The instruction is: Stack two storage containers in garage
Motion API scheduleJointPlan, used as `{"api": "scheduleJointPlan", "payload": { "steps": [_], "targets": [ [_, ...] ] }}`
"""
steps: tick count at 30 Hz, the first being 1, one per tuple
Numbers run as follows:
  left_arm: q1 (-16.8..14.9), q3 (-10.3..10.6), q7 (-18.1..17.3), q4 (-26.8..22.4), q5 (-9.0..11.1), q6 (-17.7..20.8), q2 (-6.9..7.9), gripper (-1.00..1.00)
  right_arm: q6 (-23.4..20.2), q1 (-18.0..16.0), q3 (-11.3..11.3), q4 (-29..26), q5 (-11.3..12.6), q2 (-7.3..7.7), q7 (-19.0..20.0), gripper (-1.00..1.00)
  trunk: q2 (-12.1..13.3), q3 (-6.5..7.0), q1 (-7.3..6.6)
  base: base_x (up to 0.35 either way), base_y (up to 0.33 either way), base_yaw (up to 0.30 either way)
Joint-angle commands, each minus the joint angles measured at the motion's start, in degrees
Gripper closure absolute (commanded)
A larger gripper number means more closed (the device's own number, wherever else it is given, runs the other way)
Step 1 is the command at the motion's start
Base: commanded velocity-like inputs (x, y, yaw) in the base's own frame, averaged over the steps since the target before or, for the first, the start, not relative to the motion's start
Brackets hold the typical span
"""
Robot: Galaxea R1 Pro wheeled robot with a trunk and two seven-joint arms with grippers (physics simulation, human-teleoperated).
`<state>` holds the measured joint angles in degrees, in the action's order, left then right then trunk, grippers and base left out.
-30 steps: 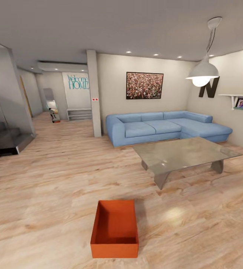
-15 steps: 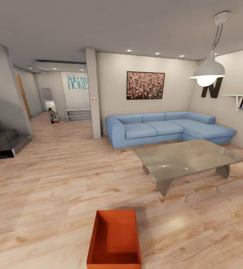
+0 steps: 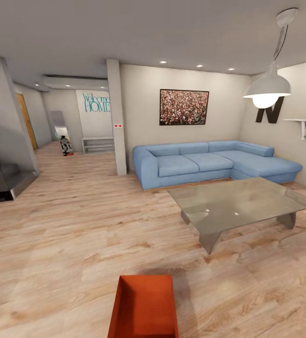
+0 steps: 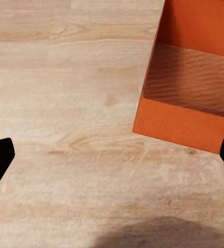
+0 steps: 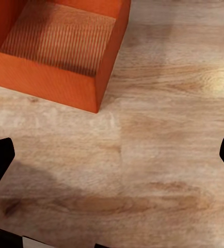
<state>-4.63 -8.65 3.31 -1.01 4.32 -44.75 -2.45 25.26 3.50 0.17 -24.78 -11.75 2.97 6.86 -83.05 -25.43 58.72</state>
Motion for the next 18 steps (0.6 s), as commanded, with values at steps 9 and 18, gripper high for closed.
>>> {"api": "scheduleJointPlan", "payload": {
  "steps": [9,18],
  "targets": [
    [0.0,0.2,0.0,0.0,0.4,-0.2,-0.02,-1.00,0.1,0.0,0.0,-0.1,0.0,0.02,0.2,-1.00,0.0,-0.05,0.01,0.008,0.000,0.160],
    [0.0,0.2,0.0,0.0,0.4,-0.2,-0.02,-1.00,0.1,0.0,0.0,-0.1,0.0,0.02,0.2,-1.00,0.0,-0.05,0.01,0.000,0.000,0.285]
  ]
}}
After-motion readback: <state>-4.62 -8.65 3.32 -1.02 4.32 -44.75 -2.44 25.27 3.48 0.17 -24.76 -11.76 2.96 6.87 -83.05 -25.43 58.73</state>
